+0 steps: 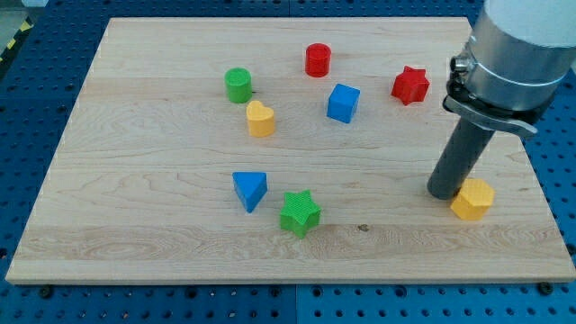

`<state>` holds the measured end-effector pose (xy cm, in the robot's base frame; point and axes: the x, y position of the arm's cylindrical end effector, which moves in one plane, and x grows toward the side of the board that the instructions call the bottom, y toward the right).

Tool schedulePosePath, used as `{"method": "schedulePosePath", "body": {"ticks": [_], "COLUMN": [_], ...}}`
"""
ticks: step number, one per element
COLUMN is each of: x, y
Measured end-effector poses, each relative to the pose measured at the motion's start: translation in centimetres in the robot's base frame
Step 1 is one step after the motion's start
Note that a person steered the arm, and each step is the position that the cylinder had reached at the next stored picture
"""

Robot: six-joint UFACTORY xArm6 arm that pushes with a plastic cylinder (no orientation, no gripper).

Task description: Move your arm towards the blue triangle

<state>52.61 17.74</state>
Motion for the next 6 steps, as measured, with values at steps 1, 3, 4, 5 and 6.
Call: {"method": "schedulePosePath", "body": {"ticks": [1,3,4,5,6], "x": [0.1,1.9,1.4,-0.4,-2.3], "y": [1.0,4.4,0.6,-4.6,-9.5]}}
